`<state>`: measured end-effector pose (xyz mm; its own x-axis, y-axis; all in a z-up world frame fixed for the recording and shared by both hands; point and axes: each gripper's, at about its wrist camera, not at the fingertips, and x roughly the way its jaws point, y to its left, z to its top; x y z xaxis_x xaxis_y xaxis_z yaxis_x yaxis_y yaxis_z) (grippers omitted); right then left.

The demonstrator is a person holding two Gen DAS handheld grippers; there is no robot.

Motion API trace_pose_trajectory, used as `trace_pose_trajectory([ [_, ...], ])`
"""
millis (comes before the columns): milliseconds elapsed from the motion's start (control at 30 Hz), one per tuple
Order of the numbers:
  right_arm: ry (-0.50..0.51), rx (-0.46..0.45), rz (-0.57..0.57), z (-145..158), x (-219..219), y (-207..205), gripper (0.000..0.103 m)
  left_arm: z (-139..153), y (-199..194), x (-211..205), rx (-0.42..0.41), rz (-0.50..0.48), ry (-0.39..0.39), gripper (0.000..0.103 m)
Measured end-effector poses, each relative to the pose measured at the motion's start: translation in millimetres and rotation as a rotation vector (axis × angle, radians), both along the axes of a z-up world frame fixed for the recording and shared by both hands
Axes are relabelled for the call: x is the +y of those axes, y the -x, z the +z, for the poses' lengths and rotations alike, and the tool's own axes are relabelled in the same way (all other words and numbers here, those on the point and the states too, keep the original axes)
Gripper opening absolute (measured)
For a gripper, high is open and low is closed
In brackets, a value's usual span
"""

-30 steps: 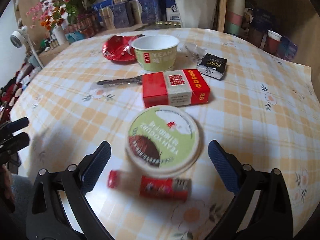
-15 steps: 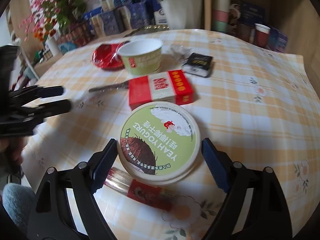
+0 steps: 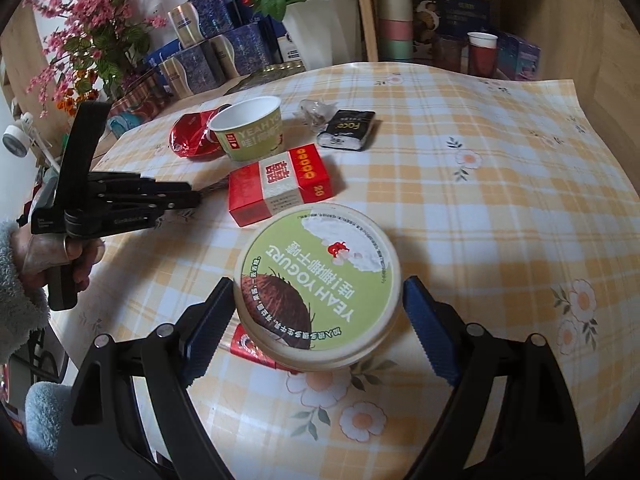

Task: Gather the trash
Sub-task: 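Grasp the black plastic fork with the left tool while the right tool lifts the lid, then carry the fork over the bin and release it with the left tool while the right holds the lid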

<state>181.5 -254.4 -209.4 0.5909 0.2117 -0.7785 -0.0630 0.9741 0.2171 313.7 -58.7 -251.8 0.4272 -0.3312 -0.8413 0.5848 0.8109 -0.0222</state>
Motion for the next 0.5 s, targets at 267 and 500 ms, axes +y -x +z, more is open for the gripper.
trace_pose_trajectory([
  [267,-0.006,-0.012,-0.009,15.5,0.3,25.0,0.084,15.3,58.8,23.4,-0.021,0.057,0.012,0.011],
  [500,0.004,-0.015,0.005,30.6,7.3,57.3,0.084,49.3,129.0,53.7,-0.003,0.112,0.194,0.011],
])
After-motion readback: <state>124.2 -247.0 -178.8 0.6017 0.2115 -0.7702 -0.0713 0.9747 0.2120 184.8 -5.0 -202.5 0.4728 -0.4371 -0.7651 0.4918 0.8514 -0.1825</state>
